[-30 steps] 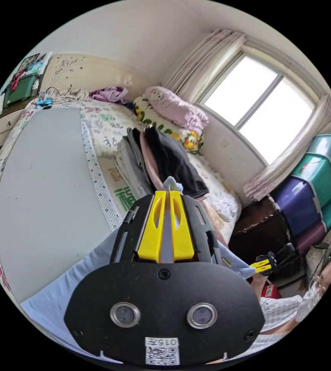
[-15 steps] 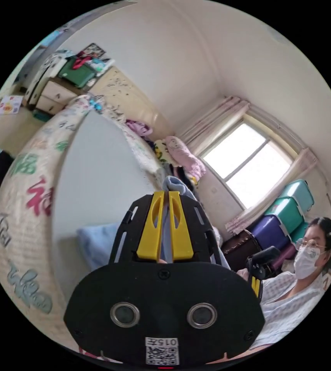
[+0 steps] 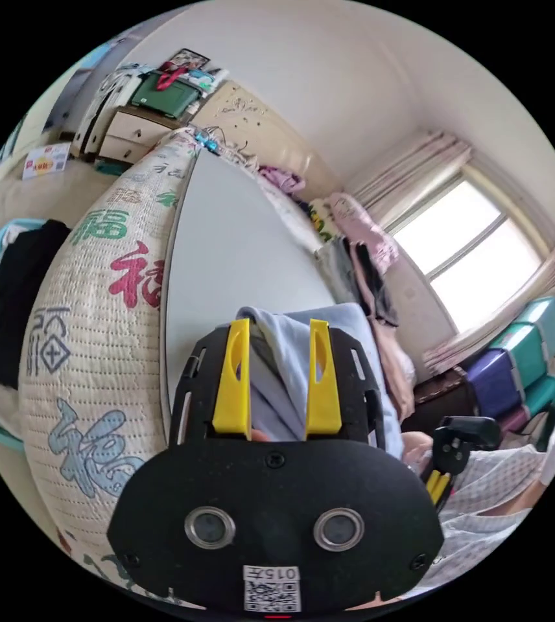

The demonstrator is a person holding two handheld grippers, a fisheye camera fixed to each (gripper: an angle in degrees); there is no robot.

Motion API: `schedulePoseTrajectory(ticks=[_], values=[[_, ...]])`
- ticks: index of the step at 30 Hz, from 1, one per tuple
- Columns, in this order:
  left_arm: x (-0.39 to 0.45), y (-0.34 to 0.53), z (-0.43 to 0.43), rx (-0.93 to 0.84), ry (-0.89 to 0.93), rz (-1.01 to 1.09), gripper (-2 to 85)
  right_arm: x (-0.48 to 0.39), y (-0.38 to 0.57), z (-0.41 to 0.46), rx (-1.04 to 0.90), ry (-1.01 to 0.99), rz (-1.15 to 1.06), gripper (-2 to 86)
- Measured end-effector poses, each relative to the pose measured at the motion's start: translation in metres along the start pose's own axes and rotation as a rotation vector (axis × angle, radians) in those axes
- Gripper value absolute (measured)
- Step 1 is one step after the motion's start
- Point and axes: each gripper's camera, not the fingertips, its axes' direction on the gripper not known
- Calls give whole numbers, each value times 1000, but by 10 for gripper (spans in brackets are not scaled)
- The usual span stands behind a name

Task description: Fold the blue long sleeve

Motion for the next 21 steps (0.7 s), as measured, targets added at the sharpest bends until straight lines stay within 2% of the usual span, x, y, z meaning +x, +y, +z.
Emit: schedulePoseTrajectory(ticks=[3, 9, 12, 16, 21], values=[[21, 0, 1, -12, -122, 81, 64, 4, 0, 8, -11, -11, -23, 2], [30, 18, -36, 140, -77, 69, 12, 8, -4, 30, -40, -16, -90, 2], [41, 24, -47, 172, -145, 80, 7, 22, -6, 42, -31, -54, -72, 2], [52, 26, -41, 140, -226, 100, 5, 42, -9, 69, -76, -55, -38, 2], [63, 26, -22, 79, -297, 99, 5, 66, -12, 126, -250, 47, 32, 0]])
